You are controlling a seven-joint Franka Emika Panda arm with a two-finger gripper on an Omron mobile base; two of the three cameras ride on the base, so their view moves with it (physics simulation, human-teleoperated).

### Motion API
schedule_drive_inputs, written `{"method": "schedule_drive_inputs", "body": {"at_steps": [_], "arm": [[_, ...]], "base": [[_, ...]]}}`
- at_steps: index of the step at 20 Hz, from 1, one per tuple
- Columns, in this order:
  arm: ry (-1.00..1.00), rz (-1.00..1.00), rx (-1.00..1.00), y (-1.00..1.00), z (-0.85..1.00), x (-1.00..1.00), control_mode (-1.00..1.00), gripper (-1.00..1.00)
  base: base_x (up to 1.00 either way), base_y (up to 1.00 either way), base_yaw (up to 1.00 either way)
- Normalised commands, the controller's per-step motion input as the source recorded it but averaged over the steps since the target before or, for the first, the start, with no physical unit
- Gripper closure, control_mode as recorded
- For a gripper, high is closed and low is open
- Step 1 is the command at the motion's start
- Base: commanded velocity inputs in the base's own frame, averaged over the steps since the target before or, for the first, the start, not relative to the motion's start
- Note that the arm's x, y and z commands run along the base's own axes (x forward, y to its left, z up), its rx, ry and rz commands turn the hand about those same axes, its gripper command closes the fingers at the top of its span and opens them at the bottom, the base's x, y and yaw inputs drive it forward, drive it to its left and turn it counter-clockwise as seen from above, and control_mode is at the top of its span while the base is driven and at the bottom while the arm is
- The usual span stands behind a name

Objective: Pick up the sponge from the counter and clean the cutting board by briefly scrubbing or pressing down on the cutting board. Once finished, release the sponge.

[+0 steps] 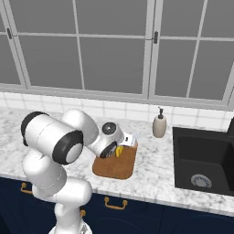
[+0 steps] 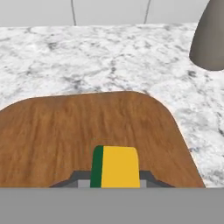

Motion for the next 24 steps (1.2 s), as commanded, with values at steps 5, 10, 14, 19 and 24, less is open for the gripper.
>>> {"method": "schedule_drive_inputs", "body": {"at_steps": [5, 10, 14, 19, 24], "arm": [[0.02, 0.00, 0.00, -0.57, 0.00, -0.97, -1.00, 1.00], [0.14, 0.00, 0.00, -0.02, 0.00, -0.86, -1.00, 1.00], [0.21, 0.00, -0.02, 0.03, 0.05, -0.24, -1.00, 1.00], [0.18, 0.00, 0.00, 0.46, 0.00, 0.20, -1.00, 1.00], [0.10, 0.00, 0.00, 0.67, -0.14, 0.18, -1.00, 1.00]], "base": [[0.00, 0.00, 0.00], [0.00, 0.00, 0.00], [0.00, 0.00, 0.00], [0.00, 0.00, 0.00], [0.00, 0.00, 0.00]]}}
